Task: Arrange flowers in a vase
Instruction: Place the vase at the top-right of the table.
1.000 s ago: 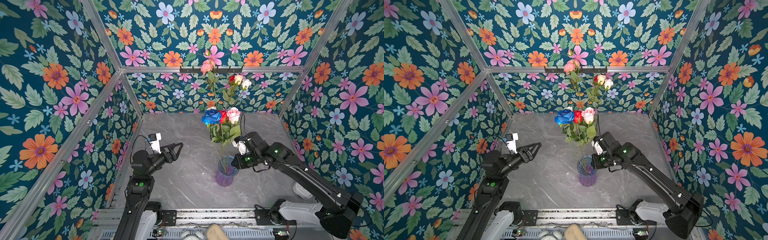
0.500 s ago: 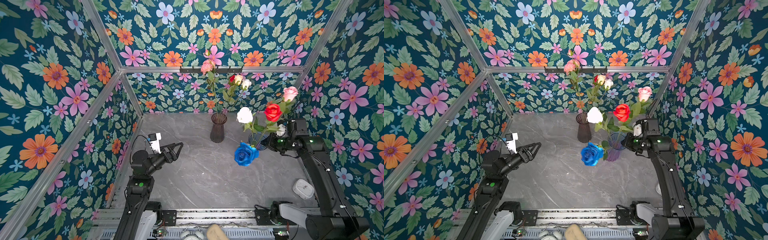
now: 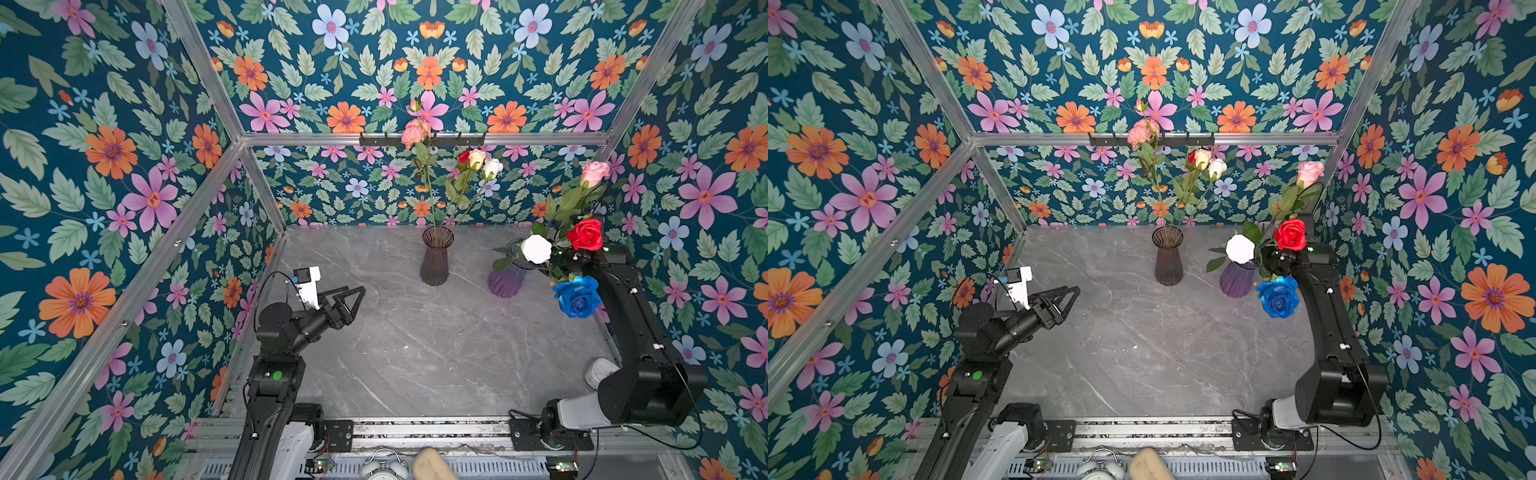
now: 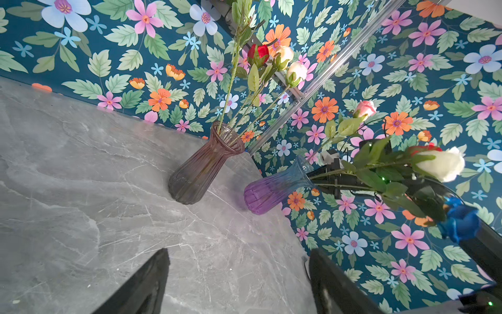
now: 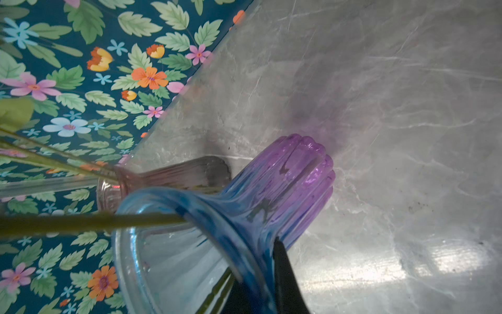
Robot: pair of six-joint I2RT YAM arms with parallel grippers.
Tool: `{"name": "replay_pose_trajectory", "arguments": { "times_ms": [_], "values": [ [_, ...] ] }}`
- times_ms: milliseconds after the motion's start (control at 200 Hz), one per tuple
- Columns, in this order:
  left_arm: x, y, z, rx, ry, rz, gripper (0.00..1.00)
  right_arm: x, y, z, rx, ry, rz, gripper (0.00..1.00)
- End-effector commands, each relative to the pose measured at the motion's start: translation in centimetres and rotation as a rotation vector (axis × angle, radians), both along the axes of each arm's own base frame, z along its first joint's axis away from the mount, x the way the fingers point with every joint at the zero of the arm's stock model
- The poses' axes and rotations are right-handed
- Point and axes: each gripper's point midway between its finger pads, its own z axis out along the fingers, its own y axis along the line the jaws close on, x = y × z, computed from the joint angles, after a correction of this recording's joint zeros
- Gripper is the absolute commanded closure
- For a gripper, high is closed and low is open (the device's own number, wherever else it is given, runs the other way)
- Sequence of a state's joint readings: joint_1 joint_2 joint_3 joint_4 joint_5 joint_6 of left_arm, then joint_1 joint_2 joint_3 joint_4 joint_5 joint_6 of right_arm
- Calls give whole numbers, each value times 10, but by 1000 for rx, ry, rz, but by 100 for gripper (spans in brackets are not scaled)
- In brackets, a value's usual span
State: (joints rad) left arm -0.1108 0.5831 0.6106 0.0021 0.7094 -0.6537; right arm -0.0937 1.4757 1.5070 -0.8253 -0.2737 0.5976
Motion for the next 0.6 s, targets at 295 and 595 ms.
{"name": "replay_pose_trajectory", "arguments": {
  "times_ms": [295,595],
  "values": [
    [0,1,-4,42,-6,4,17,50,-10,-11,-28,33,-17,100],
    [0,1,-3,51,-10,3,17,64,-9,-30,-18,68,5,100]
  ]
}}
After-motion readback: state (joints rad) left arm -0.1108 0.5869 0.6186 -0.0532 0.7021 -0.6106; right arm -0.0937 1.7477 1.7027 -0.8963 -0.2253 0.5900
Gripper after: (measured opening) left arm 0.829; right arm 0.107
